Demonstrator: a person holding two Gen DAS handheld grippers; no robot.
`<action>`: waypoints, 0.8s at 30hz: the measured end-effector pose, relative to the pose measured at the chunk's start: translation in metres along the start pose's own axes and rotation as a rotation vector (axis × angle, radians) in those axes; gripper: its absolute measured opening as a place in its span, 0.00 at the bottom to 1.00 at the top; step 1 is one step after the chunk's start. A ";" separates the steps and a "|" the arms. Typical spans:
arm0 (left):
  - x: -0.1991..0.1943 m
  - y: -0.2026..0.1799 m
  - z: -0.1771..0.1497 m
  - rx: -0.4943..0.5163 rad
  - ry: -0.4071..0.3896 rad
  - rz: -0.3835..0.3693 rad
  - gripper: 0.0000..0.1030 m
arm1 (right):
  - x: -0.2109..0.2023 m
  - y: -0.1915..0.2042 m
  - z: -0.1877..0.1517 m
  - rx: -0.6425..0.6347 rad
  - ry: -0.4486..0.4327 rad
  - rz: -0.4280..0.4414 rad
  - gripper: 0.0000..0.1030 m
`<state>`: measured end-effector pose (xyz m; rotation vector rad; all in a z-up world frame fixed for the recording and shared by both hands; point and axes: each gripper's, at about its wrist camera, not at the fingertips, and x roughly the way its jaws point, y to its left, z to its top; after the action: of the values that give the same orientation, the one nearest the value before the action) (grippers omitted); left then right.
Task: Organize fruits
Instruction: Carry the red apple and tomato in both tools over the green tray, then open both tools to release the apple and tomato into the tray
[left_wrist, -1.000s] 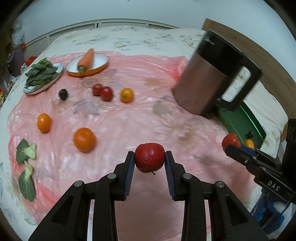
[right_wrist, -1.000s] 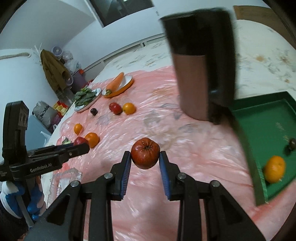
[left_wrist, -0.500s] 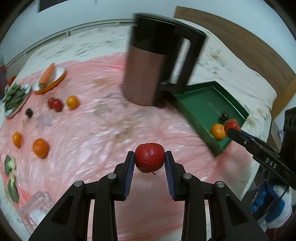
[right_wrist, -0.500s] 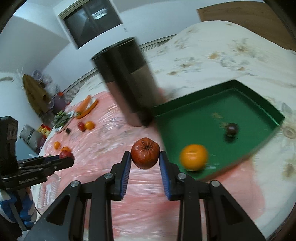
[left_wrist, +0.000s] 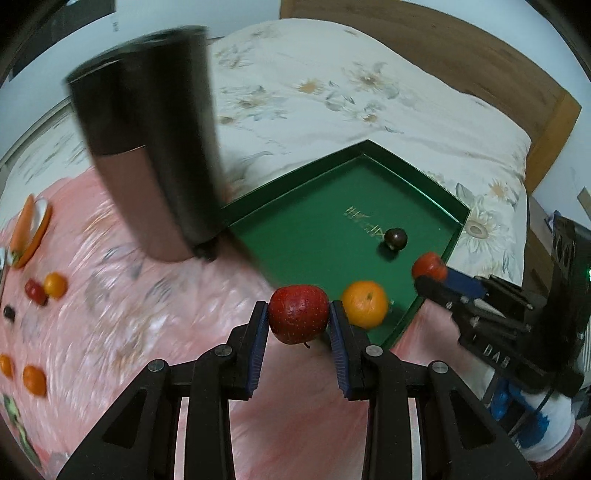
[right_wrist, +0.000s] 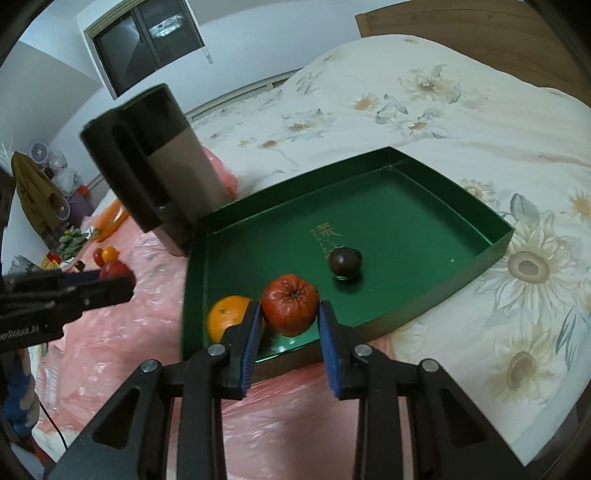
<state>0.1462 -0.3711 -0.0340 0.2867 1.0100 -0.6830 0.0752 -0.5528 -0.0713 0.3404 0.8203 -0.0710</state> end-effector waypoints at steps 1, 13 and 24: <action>0.005 -0.003 0.004 0.003 0.005 0.001 0.27 | 0.003 -0.001 0.001 -0.008 0.003 -0.005 0.23; 0.074 -0.018 0.036 -0.005 0.086 0.044 0.27 | 0.029 0.003 0.006 -0.152 0.058 -0.059 0.23; 0.102 -0.018 0.034 0.014 0.153 0.082 0.28 | 0.035 0.009 0.006 -0.212 0.087 -0.073 0.23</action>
<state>0.1934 -0.4425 -0.1013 0.3948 1.1330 -0.6008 0.1050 -0.5438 -0.0905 0.1141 0.9178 -0.0374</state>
